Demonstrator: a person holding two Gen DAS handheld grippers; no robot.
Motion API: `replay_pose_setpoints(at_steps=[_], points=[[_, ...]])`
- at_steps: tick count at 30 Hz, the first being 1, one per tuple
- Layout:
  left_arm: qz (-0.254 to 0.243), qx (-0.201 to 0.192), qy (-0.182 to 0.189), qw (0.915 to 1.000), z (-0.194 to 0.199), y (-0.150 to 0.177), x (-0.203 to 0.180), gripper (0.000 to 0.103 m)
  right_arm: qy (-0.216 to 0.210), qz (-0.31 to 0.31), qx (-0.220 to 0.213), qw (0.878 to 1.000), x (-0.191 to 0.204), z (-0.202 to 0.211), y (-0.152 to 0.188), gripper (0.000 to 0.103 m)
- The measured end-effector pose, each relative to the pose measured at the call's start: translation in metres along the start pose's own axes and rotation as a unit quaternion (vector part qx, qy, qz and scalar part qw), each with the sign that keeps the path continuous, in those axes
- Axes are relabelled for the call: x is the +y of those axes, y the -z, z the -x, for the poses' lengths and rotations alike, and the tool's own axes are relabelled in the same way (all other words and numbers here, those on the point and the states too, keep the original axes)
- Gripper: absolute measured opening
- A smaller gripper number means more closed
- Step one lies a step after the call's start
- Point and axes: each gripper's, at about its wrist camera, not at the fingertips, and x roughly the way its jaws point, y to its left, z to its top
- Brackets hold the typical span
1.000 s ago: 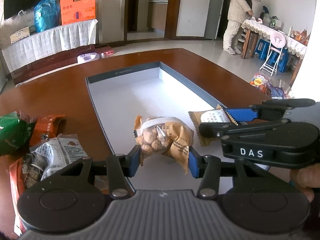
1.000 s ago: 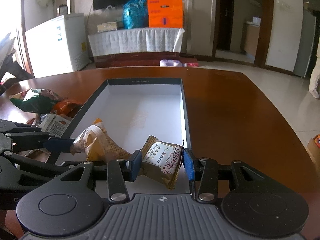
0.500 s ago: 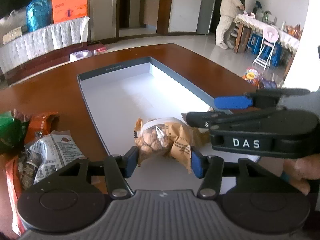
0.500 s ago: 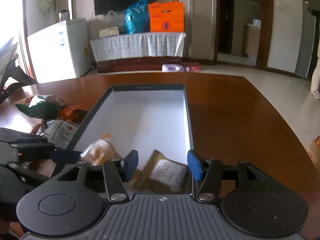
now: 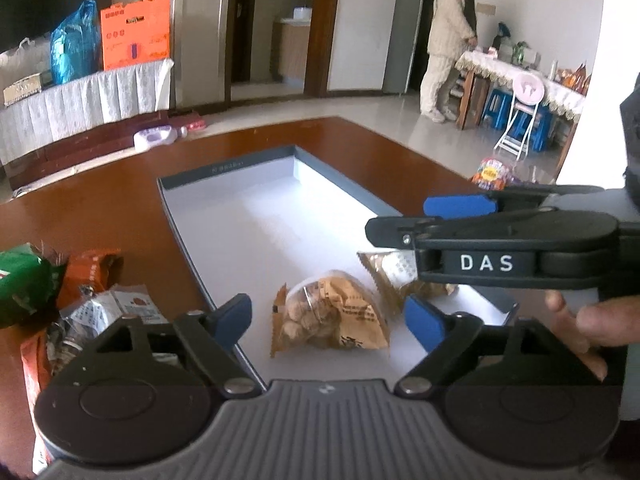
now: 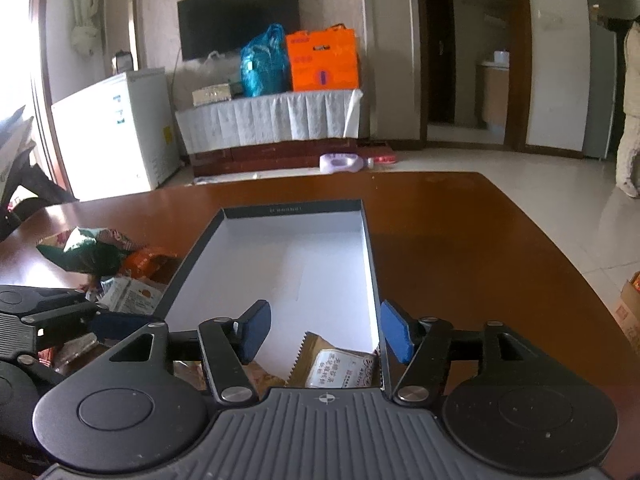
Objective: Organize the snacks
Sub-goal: 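Lower both snacks into the grey box and open both grippers, then return to the pile and grasp the orange snack bar with the left gripper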
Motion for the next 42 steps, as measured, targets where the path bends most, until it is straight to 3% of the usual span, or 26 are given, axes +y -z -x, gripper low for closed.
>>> replay_pose_setpoints(at_steps=[6,17,29,36,42], points=[[0.007,-0.012,-0.010,0.9999,0.013,-0.001,0.009,0.085,0.002,-0.004,-0.008,1.000,0.002,0.002,-0.002,0.063],[0.017,-0.031,-0.066,0.9972,0.050,0.007,0.033,0.085,-0.019,0.007,-0.017,1.000,0.029,0.006,-0.007,0.067],[0.076,-0.055,-0.138,0.9859,0.111,0.023,0.093,0.085,-0.056,0.029,-0.026,0.998,0.076,0.004,-0.014,0.067],[0.115,-0.026,-0.178,0.9769,0.120,0.035,0.121,0.085,-0.086,0.044,-0.024,0.995,0.108,-0.002,-0.016,0.067],[0.131,-0.006,-0.185,0.9739,0.113,0.042,0.128,0.085,-0.106,0.040,-0.009,0.994,0.127,-0.011,-0.019,0.067]])
